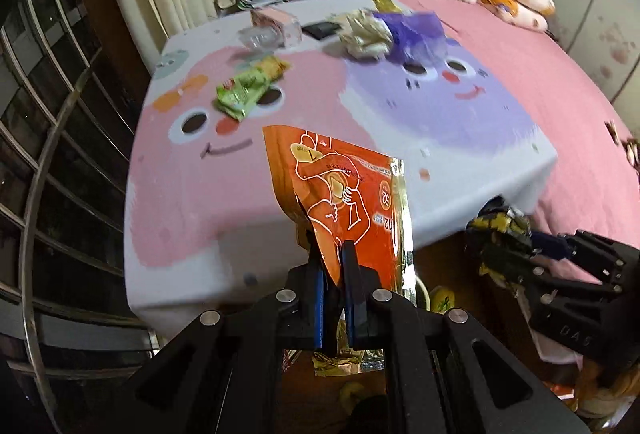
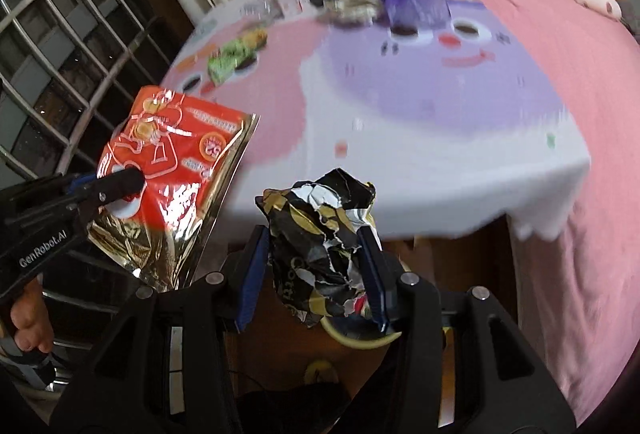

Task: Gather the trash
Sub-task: 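Carry the orange bag and black-gold wrapper down over the trash bin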

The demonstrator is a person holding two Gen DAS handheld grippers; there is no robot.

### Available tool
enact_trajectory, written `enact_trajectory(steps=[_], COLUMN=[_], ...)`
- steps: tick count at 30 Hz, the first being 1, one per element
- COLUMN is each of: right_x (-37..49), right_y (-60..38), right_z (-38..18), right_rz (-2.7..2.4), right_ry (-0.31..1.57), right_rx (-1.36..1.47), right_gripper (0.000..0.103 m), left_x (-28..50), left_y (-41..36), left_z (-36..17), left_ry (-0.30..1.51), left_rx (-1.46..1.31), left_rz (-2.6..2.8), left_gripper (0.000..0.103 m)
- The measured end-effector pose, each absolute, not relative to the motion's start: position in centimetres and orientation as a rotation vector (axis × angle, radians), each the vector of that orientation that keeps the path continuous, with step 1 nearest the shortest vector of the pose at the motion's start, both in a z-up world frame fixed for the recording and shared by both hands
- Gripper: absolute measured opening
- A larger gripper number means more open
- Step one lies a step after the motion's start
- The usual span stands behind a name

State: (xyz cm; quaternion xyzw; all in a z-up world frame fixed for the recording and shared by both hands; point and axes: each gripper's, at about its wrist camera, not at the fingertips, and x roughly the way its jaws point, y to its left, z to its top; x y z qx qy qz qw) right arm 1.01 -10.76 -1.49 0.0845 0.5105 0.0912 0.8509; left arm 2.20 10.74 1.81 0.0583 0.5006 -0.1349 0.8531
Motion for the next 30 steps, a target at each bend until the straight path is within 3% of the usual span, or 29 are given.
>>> enact_trajectory(steps=[9, 16, 30], right_x=[-4.6, -4.2, -2.4], right_y=[-12.1, -15.0, -18.8], right_z=[-6.5, -12.7, -30.0], right_rz=[0.121, 0.074, 0.084], right_ry=[1.195, 1.259, 1.342], right_rx=[0.223, 0.301, 0.364], right_gripper=[0.041, 0.041, 0.042], left_x=[-2.3, -3.3, -2.5], left_y=[8.3, 5.0, 0.0], left_z=[-2.6, -7.9, -27.1], left_ry=[1.141, 1.206, 1.380], left_rx=[0.128, 0.141, 0.117], left_rz=[-0.346, -0.364, -0.288], left_gripper=[0.007, 0.007, 0.007])
